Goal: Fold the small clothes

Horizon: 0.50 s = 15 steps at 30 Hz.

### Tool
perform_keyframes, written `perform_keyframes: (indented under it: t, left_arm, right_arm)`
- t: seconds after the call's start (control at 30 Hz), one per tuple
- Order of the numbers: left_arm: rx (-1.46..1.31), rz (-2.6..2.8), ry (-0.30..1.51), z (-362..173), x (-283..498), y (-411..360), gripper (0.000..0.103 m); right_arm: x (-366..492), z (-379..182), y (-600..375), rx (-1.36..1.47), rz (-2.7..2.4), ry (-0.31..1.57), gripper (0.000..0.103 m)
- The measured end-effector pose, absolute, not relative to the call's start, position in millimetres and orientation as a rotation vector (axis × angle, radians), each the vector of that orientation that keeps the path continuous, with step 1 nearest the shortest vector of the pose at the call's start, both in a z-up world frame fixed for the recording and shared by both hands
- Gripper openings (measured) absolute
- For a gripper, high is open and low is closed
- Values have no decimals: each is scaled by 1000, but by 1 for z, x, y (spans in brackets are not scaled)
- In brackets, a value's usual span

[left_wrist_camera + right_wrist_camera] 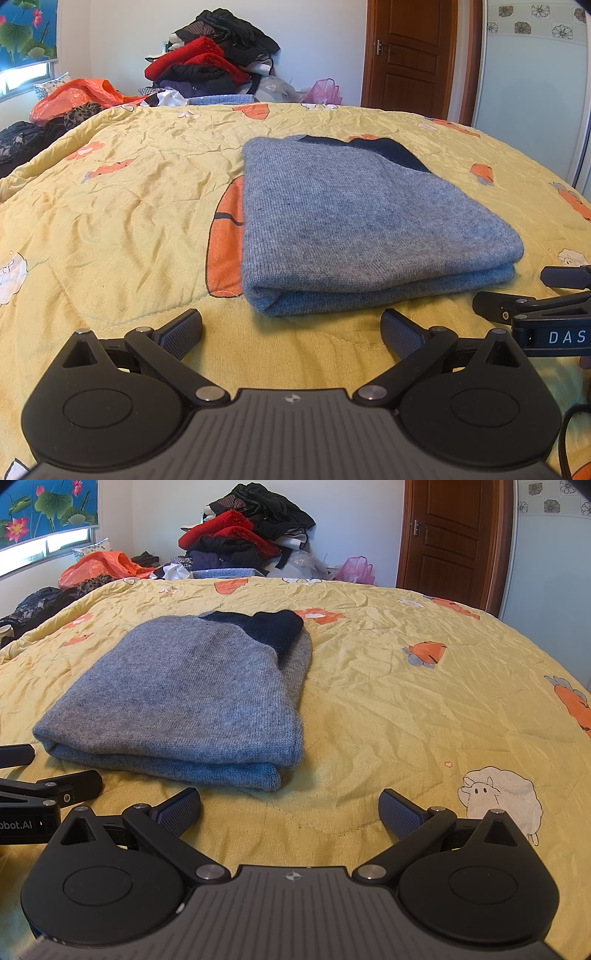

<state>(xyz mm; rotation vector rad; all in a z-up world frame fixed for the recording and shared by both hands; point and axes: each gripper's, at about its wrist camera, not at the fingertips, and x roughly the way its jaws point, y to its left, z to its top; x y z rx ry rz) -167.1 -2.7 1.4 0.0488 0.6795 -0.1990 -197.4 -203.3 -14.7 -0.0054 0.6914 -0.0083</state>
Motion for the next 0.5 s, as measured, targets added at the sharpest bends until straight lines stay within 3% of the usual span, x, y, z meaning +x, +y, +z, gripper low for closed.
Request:
perform_keyframes:
  t: [0.5]
  left_arm:
    - [44,-197,687,2,-166,-3,103]
  right_arm:
    - [-198,-15,-203,-5,-8,691,103]
